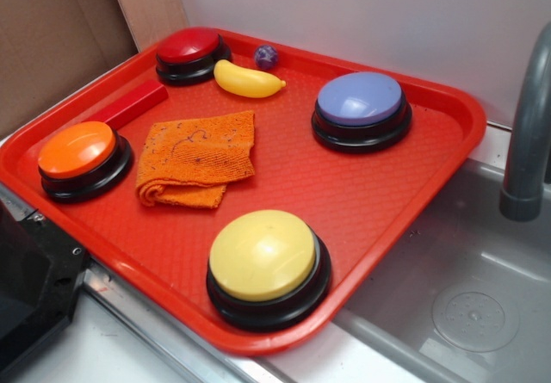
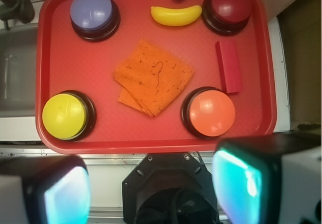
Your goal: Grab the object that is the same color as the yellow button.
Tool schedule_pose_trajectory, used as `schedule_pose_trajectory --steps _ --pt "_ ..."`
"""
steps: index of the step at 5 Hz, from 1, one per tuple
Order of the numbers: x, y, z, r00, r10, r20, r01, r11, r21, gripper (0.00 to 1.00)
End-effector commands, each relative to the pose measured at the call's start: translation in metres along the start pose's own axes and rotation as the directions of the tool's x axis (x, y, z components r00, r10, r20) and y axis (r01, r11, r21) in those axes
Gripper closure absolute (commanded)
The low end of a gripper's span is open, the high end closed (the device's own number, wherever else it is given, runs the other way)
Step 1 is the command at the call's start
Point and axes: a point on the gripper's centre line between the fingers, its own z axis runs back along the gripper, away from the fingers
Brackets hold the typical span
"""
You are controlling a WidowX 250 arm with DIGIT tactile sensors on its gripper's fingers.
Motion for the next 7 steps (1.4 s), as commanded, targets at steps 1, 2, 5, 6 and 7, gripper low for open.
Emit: schedule_pose_trajectory --steps 1,2,5,6,7 --pt "0.000 0.000 0.000 1.000 0.000 0.000 0.000 1.000 0.000 0.00" --pt "0.014 0.008 -0.011 0.983 0.186 0.003 -0.185 0.980 0.070 0.00" --pt "0.095 0.035 -0.089 0.653 0.747 0.127 -0.758 0.647 0.090 0.00" --pt "0.124 0.053 -0.123 0.444 0.885 0.142 -0.896 0.439 0.067 0.00" --pt "0.145 0.063 -0.149 0.283 0.945 0.165 -0.959 0.278 0.053 0.00"
